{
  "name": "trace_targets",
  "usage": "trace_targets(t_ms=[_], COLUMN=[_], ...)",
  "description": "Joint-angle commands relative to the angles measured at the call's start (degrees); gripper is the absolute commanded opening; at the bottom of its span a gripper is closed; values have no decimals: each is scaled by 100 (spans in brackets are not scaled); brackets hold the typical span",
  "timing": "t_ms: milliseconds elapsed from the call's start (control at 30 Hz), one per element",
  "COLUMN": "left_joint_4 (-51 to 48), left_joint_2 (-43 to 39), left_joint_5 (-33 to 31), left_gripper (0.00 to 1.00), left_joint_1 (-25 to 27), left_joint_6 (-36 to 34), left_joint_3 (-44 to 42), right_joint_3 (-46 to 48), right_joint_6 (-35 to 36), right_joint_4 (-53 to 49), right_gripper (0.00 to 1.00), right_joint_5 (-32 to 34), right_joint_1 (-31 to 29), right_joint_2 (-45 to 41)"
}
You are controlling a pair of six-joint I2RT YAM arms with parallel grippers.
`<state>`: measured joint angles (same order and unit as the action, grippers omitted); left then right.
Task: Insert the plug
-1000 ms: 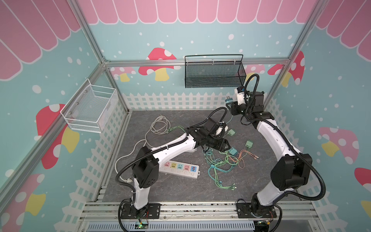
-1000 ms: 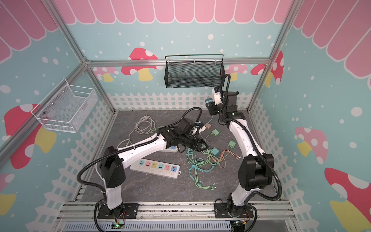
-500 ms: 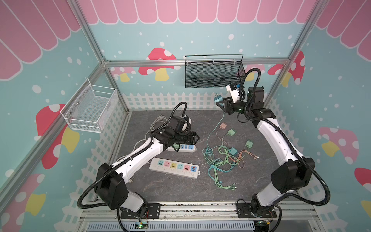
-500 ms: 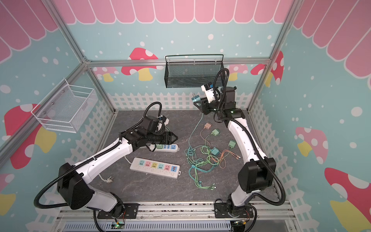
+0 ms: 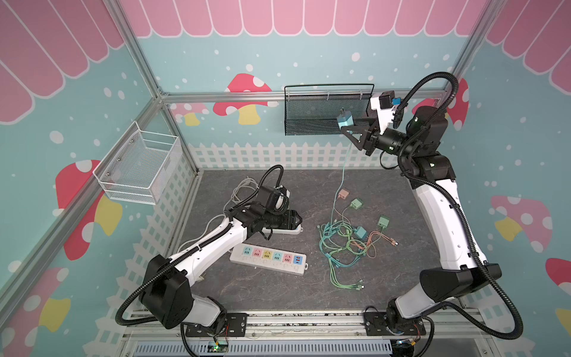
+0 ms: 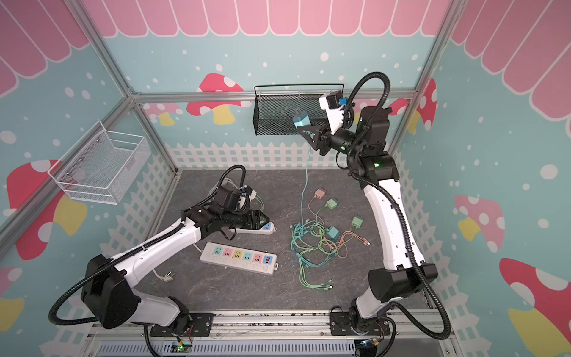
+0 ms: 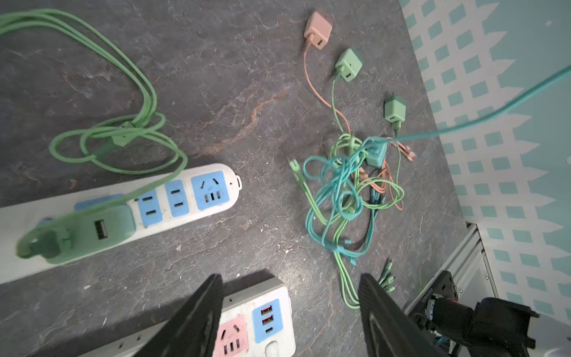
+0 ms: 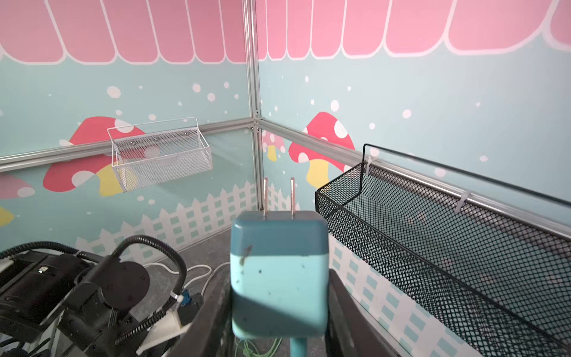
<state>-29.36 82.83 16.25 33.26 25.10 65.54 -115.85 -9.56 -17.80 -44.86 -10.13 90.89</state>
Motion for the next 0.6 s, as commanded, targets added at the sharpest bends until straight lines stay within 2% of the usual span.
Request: trace_targets(t_ms=[0, 167, 367, 567], left_joint_4=[331, 667, 1454, 2268], left_joint_2=[38, 320, 1048, 1569], left_joint_5=[229, 369, 548, 952], left_gripper=[69, 69, 69, 67], left_joint_1=[146, 463, 879, 1154], left_joint_6=[-119, -58, 88, 132], left_joint_3=[-82, -36, 258, 596], right_joint_3=[-458, -1048, -1548, -1437], right_joint_6=[-90, -131, -248, -238], right_joint_4=[44, 9, 49, 31], right_gripper=[27, 27, 27, 27], right_joint_5=[43, 204, 209, 213], right_joint_1=[20, 31, 44, 41], right_joint_2=[-47, -1, 66, -59])
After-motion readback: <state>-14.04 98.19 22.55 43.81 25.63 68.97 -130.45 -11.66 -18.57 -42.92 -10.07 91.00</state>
